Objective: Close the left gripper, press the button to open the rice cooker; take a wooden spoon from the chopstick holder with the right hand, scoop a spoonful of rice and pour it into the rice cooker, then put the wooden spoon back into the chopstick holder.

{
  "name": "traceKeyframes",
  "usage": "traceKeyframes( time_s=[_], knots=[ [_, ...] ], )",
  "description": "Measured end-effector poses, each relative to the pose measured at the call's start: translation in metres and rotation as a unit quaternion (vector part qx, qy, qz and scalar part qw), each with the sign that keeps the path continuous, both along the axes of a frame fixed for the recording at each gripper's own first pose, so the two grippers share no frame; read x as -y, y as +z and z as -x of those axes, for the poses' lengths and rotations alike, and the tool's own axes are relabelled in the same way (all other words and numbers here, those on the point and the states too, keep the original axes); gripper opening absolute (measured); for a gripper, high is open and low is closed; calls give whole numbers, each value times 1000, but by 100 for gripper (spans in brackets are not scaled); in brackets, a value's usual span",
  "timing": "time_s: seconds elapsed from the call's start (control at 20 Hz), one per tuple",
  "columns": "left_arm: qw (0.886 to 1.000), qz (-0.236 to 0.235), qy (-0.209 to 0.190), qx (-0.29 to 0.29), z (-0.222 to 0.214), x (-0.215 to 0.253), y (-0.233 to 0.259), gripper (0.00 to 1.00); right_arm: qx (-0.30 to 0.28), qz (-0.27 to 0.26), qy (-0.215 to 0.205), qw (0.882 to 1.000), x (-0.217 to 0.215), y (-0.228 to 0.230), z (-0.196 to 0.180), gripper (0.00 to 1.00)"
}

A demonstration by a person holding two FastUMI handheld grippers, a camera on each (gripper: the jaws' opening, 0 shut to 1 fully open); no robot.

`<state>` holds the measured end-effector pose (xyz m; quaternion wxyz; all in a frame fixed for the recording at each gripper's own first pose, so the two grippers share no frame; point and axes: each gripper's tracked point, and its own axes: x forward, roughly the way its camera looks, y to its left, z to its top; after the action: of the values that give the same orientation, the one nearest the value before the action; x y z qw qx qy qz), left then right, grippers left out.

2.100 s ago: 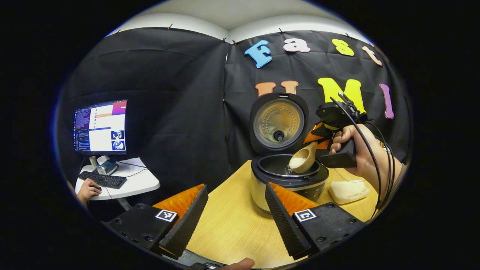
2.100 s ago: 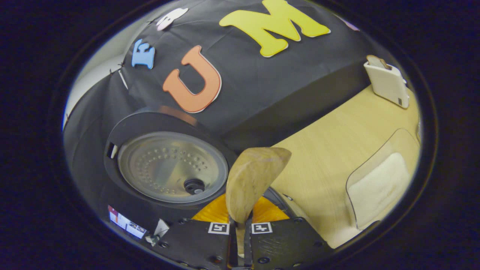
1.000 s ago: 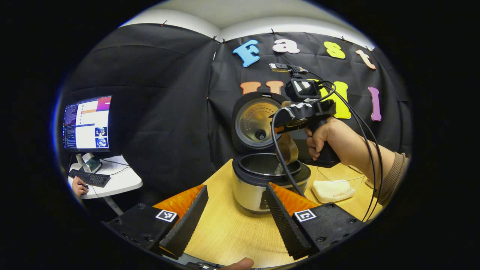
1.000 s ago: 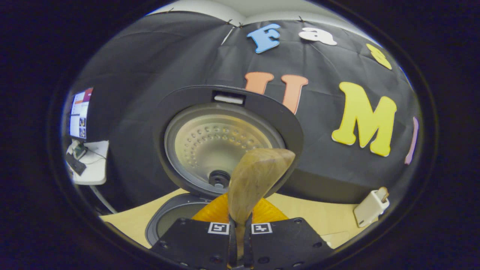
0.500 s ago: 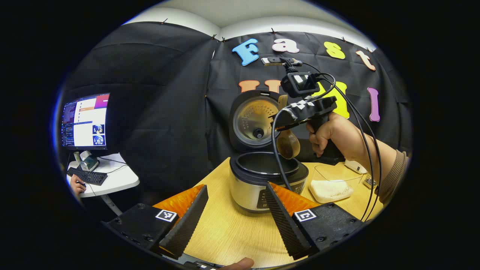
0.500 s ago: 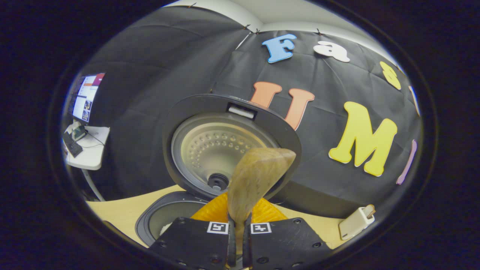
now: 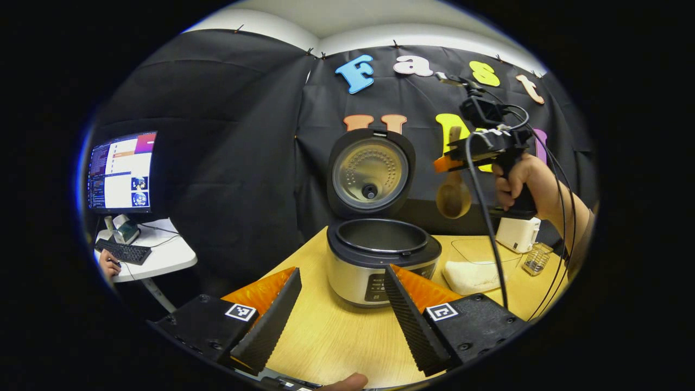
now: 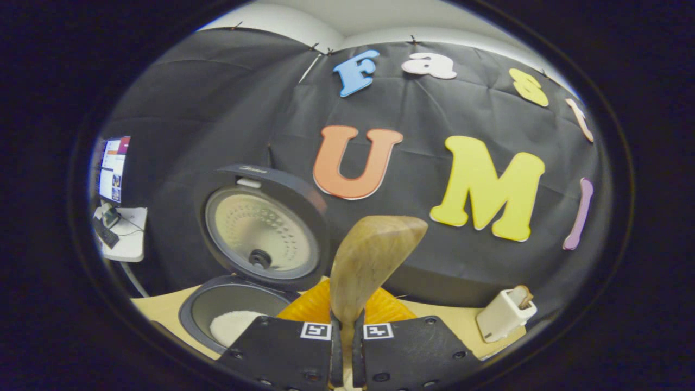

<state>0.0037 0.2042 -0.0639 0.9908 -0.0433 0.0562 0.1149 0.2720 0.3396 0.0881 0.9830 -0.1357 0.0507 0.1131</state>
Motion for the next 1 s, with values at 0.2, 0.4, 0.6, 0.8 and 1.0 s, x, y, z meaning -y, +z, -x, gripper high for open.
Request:
traceKeyframes(
  time_s=[0.2,0.4,0.6,0.8,1.0],
  knots=[
    [1000,-21,-9,11,0,15,10,98,24,0,-44,999,78,26,6,7],
    [999,-17,-22,15,-3,29,15,98,38,17,-90,995,154,37,11,7],
    [999,-10,-30,17,-1,39,18,98,40,10,-131,991,226,40,12,7],
    [998,-20,-43,29,0,50,27,98,42,20,-180,983,296,35,13,7],
    [998,-39,-41,31,3,54,31,97,36,17,-205,978,344,17,12,7]
  ],
)
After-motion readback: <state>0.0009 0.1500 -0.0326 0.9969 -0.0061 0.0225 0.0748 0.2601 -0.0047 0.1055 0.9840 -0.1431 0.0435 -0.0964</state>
